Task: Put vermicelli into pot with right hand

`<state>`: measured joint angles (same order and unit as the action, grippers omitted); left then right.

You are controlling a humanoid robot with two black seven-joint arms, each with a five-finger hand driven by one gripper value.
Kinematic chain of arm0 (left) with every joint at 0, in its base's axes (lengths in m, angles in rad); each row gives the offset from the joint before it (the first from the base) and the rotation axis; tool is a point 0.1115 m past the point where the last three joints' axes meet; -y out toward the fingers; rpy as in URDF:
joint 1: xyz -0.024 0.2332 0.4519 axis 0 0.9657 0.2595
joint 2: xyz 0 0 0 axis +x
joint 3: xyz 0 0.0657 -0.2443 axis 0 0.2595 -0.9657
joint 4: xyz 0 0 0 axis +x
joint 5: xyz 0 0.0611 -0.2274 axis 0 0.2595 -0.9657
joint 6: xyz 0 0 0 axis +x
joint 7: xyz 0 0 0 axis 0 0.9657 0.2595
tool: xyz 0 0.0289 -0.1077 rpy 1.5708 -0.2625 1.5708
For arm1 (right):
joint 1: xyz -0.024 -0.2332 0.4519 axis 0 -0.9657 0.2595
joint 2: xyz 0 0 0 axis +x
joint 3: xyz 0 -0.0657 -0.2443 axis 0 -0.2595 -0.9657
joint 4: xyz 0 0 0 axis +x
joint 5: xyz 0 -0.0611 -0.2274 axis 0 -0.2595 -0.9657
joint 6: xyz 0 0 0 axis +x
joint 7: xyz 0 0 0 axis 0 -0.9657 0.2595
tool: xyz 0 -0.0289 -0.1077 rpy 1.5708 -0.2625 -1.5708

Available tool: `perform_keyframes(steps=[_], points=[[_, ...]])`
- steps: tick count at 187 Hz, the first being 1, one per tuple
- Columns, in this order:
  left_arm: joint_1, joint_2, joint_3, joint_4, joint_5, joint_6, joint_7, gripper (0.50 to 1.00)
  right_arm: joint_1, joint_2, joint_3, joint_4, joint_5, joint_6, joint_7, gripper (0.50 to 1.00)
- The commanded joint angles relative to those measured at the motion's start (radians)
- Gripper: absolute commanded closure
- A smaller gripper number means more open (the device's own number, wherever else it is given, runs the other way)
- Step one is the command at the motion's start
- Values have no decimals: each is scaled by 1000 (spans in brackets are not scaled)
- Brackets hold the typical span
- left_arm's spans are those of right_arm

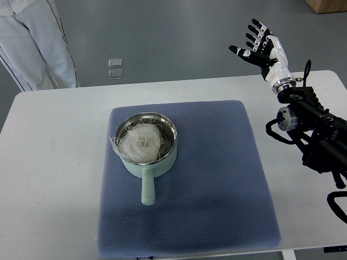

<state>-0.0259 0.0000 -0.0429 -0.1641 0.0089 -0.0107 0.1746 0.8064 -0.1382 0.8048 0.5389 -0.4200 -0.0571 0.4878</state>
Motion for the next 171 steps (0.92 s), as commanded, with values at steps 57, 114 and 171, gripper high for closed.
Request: perform_keyframes(steps=[57, 114, 171], points=[[0, 0, 0, 0, -1, 0, 0, 500, -69, 5, -21, -20, 214, 267, -71, 576], [-2, 0, 0, 0, 0, 0, 0, 500, -78, 2, -16, -24, 213, 227, -57, 572], [0, 0, 0, 0, 0, 0, 0, 500, -85, 3, -12, -24, 213, 201, -40, 570]])
